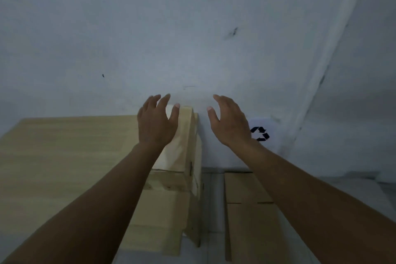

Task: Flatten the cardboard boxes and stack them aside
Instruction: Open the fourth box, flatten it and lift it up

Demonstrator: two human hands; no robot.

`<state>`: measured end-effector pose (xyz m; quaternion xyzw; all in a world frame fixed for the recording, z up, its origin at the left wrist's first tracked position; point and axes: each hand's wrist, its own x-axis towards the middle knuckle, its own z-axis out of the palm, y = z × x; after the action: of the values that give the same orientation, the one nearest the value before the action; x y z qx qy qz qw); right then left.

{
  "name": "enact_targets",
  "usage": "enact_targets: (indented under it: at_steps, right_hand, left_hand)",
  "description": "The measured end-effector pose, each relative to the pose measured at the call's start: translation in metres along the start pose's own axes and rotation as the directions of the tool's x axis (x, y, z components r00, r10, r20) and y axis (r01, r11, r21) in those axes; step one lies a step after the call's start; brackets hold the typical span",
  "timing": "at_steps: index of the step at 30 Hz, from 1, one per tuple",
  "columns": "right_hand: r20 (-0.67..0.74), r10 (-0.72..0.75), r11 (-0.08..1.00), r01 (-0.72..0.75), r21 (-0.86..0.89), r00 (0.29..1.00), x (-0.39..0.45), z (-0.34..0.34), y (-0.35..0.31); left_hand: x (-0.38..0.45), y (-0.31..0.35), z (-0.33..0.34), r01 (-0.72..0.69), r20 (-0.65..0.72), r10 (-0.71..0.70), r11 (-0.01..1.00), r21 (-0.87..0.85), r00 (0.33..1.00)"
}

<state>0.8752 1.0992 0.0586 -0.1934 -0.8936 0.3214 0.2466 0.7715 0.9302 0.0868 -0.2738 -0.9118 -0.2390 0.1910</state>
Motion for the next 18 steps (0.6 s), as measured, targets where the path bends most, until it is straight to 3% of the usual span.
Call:
enact_targets:
  at_steps: [9, 14, 18]
  right_hand:
    - [0.102, 0.163, 0.984, -0.155, -0.085, 0.981, -0.026, 0.102, -0.086]
    - [0.201, 0.250, 0.961, -0.218, -0.168, 0.947, -0.024, 0.143, -0.090]
    - [0.269, 0.306, 0.937, -0.238, -0.257, 0.913, -0.008, 0.176, -0.078]
  left_hand:
    - [-0.038, -0.138, -0.017, 0.040, 0.181, -0.036, 0.999, -0.015, 0.983]
    - [-0.042, -0.177, 0.015, 0.049, 0.314, -0.038, 0.998, -0.030, 0.949]
    - [-0.035, -0.194, 0.044, 0.033, 0.472, -0.023, 0.999, -0.014, 0.881]
